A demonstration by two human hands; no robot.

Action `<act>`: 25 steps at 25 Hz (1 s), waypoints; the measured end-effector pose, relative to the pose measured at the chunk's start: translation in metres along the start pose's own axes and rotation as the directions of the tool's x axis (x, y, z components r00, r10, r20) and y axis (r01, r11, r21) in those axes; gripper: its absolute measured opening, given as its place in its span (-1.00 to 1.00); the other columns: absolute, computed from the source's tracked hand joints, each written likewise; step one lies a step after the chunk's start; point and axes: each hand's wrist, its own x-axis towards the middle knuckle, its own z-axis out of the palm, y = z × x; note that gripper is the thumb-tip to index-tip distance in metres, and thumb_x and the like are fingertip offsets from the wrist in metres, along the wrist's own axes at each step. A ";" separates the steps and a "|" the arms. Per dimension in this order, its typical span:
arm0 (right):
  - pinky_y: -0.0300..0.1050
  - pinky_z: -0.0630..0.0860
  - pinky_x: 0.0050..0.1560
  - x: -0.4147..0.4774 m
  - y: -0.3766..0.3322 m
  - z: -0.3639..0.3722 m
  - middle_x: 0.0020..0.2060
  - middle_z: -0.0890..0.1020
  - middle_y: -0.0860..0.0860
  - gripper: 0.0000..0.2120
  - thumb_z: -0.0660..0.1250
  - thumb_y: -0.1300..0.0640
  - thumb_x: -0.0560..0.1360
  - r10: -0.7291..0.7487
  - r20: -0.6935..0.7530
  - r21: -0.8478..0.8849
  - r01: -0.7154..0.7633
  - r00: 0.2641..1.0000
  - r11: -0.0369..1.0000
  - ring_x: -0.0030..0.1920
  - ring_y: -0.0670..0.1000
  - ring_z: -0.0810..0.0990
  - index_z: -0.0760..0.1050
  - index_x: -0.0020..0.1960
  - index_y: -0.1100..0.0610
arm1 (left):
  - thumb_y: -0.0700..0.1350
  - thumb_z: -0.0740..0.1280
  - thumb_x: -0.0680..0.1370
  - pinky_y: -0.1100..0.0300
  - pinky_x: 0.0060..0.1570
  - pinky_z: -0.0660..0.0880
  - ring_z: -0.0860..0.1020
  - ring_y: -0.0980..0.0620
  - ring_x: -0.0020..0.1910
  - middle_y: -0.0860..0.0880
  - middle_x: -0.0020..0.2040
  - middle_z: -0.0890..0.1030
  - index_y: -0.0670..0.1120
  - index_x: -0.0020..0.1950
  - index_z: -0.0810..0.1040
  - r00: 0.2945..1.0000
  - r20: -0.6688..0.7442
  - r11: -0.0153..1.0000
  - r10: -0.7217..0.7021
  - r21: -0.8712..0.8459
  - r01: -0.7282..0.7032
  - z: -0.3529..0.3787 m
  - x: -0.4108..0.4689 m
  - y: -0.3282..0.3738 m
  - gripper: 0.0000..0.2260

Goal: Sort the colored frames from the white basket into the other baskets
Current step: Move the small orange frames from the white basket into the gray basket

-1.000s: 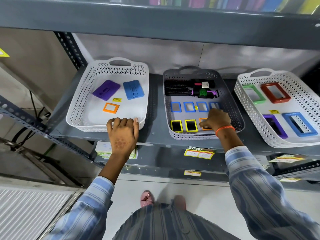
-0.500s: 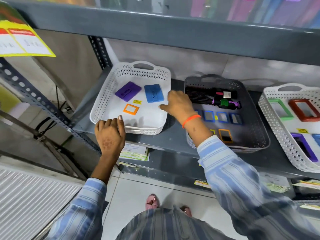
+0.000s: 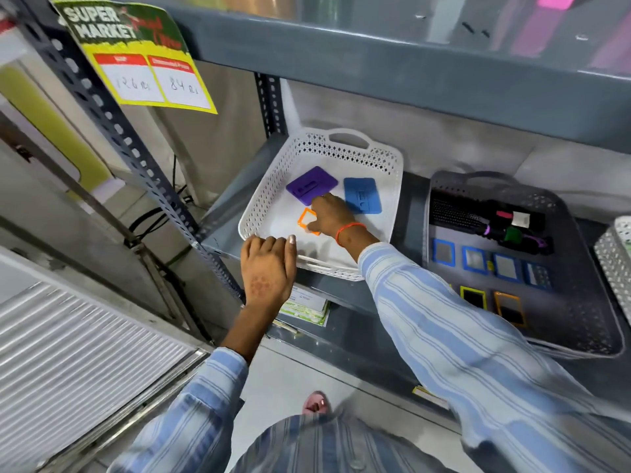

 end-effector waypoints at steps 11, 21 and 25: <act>-0.01 0.45 0.17 -0.014 0.006 0.006 0.17 0.55 0.21 -0.46 0.51 -0.04 0.33 -0.071 0.067 -0.011 0.072 0.995 0.997 0.18 0.19 0.51 0.49 0.16 0.26 | -0.06 0.05 0.63 -0.06 0.15 0.36 0.48 -0.18 -0.19 -0.14 -0.26 0.63 -0.17 -0.16 0.57 1.000 -0.003 0.999 -0.022 -0.033 0.022 0.001 -0.001 0.002 -0.63; -0.04 0.51 -0.01 -0.104 0.073 -0.062 0.00 0.63 0.23 -0.63 0.48 0.02 0.29 0.279 -0.271 0.214 -0.225 0.921 0.951 0.01 0.22 0.61 0.58 -0.04 0.26 | 0.01 0.09 0.62 0.02 0.36 0.22 0.57 -0.15 -0.17 -0.12 -0.26 0.66 -0.14 -0.14 0.58 0.986 0.014 0.986 0.165 -0.028 -0.164 0.007 -0.011 0.063 -0.64; -0.03 0.51 0.00 -0.173 0.142 -0.076 -0.05 0.69 0.22 -0.65 0.48 0.05 0.33 0.496 -0.262 0.274 -0.429 0.828 0.861 0.03 0.21 0.62 0.58 -0.03 0.29 | 0.01 0.11 0.61 0.03 0.34 0.25 0.60 -0.15 -0.16 -0.15 -0.21 0.68 -0.15 -0.11 0.59 0.965 0.112 0.969 0.236 -0.105 -0.225 0.015 -0.011 0.103 -0.65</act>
